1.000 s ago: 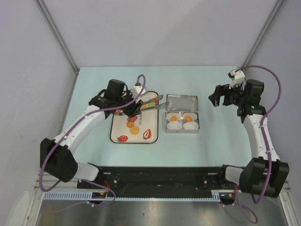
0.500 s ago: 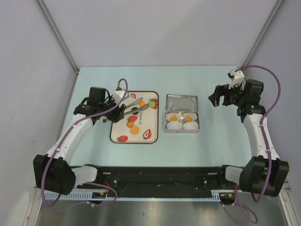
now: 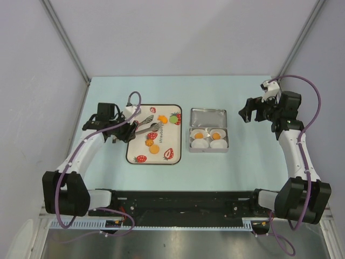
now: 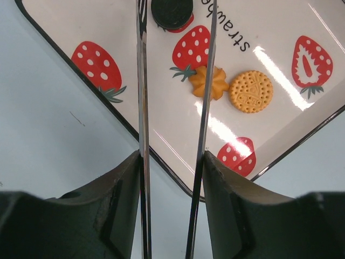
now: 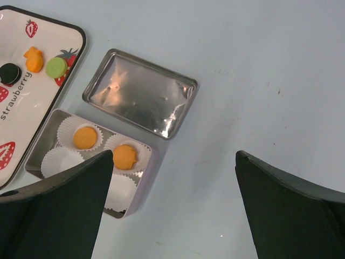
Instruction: Pack the cookies
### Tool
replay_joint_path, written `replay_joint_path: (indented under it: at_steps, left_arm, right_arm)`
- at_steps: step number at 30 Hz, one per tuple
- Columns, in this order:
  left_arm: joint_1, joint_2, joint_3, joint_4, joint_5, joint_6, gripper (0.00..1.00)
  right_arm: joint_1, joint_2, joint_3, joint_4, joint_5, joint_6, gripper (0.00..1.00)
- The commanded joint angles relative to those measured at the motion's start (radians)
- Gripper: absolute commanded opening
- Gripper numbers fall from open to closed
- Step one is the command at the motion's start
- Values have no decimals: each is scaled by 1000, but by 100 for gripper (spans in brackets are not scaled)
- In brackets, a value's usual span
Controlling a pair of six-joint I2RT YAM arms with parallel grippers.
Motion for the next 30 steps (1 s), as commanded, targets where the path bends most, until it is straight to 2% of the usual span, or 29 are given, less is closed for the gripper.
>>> replay_joint_path:
  at_steps: [1,20,30]
  left_arm:
    - [21,27,-15,49,37,27,52]
    - [45,112,-27,98,49,33,52]
    - [45,97,-47,87,52,42,48]
  right_arm:
    - [-1,-1,0,4,-11,-18,100]
    - [-4,-4,1,-1,-10,-22,100]
    - [-4,-9,0,1,-11,-24,100]
